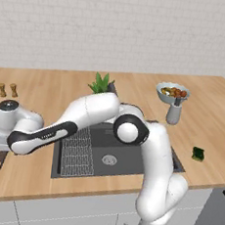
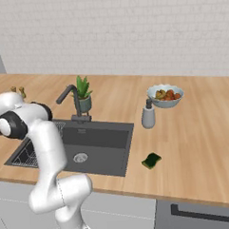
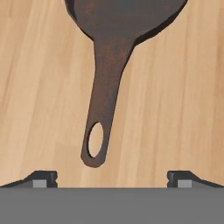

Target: Pick the pan and sponge and place them into the sink. Then turn on the water.

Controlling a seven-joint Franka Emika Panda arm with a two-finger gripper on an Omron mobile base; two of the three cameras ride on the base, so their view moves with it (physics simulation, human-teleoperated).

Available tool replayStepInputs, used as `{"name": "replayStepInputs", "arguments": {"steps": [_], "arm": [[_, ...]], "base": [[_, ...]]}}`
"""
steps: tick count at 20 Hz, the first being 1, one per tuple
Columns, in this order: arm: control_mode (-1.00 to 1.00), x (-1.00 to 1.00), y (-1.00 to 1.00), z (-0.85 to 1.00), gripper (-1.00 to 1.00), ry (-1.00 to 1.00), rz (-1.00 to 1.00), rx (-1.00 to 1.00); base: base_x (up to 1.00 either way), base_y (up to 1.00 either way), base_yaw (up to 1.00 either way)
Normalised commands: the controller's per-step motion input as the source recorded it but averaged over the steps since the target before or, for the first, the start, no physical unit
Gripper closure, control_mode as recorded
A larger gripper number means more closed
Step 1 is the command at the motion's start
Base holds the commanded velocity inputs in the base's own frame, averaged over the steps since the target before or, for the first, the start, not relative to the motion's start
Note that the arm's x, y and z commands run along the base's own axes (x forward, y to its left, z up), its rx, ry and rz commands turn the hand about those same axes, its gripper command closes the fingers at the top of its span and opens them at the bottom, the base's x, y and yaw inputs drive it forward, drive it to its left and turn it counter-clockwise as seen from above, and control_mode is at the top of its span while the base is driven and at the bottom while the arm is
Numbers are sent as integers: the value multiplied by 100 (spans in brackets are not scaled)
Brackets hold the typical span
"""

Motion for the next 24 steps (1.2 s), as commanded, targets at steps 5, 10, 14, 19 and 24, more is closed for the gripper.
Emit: {"name": "replayStepInputs", "arguments": {"steps": [5,10,14,19,24], "arm": [[-100,29,20,-4,-100,5,-2,-1],[-100,27,14,-22,-100,5,-4,-1],[-100,11,15,-43,-100,7,-5,-8],[-100,1,12,-42,-100,3,-5,-9],[-100,5,13,-33,-100,0,-3,-10]], "base": [[0,0,0],[0,0,0],[0,0,0],[0,0,0],[0,0,0]]}}
